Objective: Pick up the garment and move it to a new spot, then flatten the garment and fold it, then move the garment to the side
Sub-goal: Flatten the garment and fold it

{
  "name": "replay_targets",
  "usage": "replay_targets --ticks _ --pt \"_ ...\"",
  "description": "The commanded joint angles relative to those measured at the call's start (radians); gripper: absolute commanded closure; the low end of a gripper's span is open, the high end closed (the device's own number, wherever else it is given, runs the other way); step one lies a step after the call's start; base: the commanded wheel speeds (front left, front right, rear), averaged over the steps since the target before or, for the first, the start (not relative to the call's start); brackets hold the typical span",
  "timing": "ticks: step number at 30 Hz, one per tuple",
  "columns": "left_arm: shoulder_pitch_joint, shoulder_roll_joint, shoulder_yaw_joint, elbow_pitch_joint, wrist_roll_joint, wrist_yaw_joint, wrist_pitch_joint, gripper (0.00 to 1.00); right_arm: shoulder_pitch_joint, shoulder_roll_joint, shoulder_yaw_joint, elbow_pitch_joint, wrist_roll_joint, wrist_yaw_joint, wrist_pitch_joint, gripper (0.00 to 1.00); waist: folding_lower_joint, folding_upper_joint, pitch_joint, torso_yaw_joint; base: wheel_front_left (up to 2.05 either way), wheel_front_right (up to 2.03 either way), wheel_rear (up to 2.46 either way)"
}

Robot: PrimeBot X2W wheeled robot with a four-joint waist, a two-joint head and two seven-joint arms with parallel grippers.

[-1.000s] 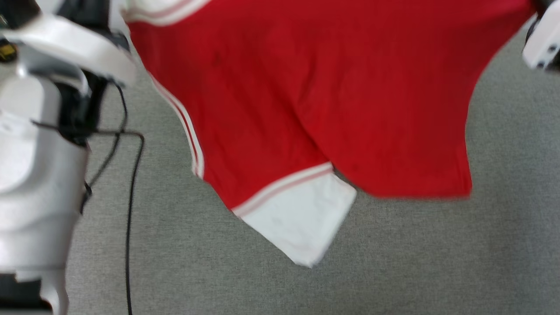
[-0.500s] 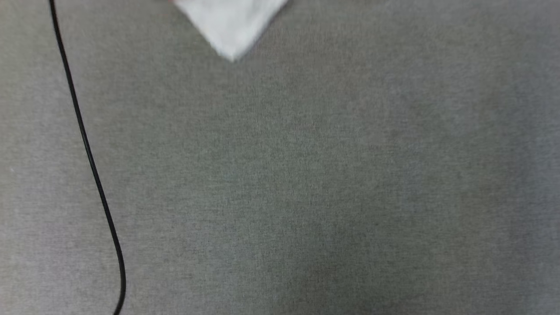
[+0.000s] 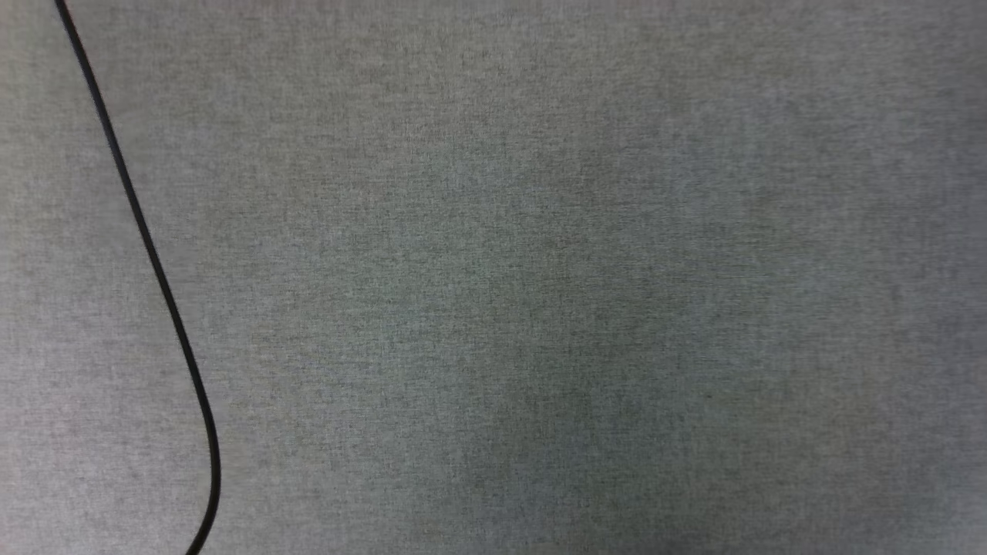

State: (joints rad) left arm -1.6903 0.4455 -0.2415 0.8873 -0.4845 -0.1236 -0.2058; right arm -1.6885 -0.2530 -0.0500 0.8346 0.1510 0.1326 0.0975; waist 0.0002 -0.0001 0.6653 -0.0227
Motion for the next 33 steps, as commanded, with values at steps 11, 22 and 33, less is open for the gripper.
replay_targets --ticks 11,22,33 --pt "0.171 -0.010 -0.068 0.047 -0.148 -0.006 -0.030 1.00 0.140 -0.042 0.170 0.111 0.162 -0.003 -0.079 1.00 -0.0002 0.0001 0.001 0.025 0.00 0.00 0.00" --pt "0.660 0.005 -0.143 -0.091 -0.318 -0.006 -0.058 1.00 0.593 -0.075 0.295 0.034 0.376 -0.003 -0.149 1.00 -0.0002 0.0001 -0.167 0.035 0.00 0.00 0.00" --pt "1.161 -0.007 -0.061 -0.301 -0.324 0.055 -0.061 1.00 1.007 -0.087 0.292 -0.103 0.460 -0.003 -0.133 1.00 -0.0002 0.0001 -0.374 0.026 0.00 0.00 0.00"
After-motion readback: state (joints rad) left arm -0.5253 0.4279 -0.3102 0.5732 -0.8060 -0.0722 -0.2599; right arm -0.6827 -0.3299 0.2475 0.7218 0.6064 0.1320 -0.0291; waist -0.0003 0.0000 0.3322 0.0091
